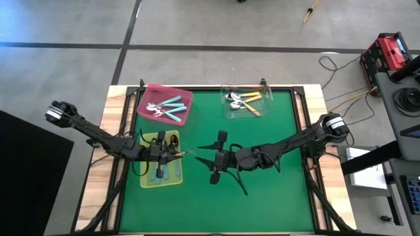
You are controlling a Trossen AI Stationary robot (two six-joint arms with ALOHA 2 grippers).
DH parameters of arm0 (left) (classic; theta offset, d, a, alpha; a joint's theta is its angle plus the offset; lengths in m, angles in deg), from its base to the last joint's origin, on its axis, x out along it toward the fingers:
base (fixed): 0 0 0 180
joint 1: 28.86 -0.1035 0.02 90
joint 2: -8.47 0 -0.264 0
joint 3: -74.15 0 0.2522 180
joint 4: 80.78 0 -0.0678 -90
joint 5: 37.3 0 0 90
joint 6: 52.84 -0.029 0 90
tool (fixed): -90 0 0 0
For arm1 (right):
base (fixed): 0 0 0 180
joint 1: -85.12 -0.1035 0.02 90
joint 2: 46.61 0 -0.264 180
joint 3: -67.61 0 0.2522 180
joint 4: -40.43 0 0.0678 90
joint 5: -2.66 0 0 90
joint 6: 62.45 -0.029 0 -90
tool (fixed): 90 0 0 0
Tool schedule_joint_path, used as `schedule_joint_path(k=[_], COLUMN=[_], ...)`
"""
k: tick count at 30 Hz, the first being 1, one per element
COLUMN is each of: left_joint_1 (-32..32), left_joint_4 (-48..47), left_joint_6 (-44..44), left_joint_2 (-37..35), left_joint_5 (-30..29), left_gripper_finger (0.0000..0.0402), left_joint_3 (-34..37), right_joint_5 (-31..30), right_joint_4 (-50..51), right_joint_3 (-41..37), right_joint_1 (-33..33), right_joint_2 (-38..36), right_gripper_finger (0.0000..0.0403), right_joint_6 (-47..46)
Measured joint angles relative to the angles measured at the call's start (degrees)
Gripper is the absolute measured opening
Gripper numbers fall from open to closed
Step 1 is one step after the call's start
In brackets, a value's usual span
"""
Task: Sort silverware by color (type)
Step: Put the yellow spoon into the transparent bin
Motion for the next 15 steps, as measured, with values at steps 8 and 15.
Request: schedule_joint_path(k=[8,15], left_joint_1=[-0.02,-0.07], left_joint_4=[-0.2,-0.32], left_joint_6=[-0.12,-0.31], left_joint_2=[-0.02,-0.02], left_joint_5=[-0.04,-0.51], left_gripper_finger=[0.0013,0.0014], left_joint_3=[-0.01,0.0], right_joint_5=[0.03,3.99], right_joint_4=[-1.18,-2.19], right_joint_3=[0.02,0.04], right_joint_1=[-0.02,0.45], right_joint_2=[0.0,0.0], right_gripper_finger=[0.016,0.0192], right_joint_6=[-1.23,-3.07])
